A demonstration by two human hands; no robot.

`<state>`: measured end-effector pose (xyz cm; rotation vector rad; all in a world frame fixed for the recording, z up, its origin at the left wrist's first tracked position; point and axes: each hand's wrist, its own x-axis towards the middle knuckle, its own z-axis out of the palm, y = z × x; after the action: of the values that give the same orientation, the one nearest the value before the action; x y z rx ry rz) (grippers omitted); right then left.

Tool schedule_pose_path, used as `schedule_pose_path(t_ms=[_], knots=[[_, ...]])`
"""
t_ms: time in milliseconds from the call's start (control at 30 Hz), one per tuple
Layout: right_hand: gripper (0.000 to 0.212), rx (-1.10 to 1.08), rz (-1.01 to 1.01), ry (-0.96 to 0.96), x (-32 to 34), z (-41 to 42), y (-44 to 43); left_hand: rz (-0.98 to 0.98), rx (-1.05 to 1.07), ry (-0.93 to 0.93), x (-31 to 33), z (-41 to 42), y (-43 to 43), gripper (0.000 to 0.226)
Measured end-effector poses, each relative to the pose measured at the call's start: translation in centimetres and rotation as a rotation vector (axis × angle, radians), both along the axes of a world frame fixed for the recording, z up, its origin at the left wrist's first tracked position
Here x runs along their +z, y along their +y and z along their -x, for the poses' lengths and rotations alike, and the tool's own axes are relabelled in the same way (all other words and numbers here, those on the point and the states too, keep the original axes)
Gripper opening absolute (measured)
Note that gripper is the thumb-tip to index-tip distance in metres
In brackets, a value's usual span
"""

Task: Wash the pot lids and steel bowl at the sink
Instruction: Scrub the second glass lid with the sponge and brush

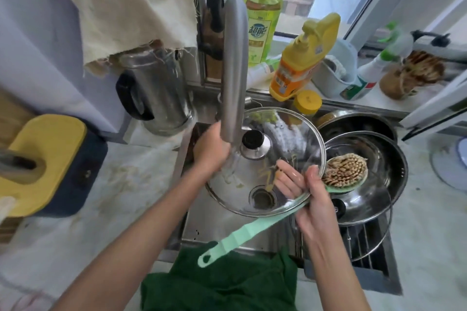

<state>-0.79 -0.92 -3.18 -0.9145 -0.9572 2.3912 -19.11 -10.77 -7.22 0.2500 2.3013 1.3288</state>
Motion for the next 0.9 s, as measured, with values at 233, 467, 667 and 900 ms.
schedule_pose_path(t_ms=[233,467,667,900], knots=[[0.023,-0.065,0.018,-0.047,-0.3,-1.1,0.5,0.071,-0.343,0.15,-3.0,-1.9,-0.5,0.077],[0.035,-0.081,0.026,-0.152,0.4,-2.0,2.0,-0.015,-0.48,0.215,-2.4,-6.2,-4.0,0.051],[0.035,-0.07,0.119,-0.194,0.5,-3.1,2.6,-0.284,0.054,-0.441,-0.9,-3.3,-3.9,0.021],[0.057,0.032,0.187,-0.206,-1.0,-3.5,3.3,-0.506,0.103,-0.911,1.4,-2.1,-4.9,0.025]])
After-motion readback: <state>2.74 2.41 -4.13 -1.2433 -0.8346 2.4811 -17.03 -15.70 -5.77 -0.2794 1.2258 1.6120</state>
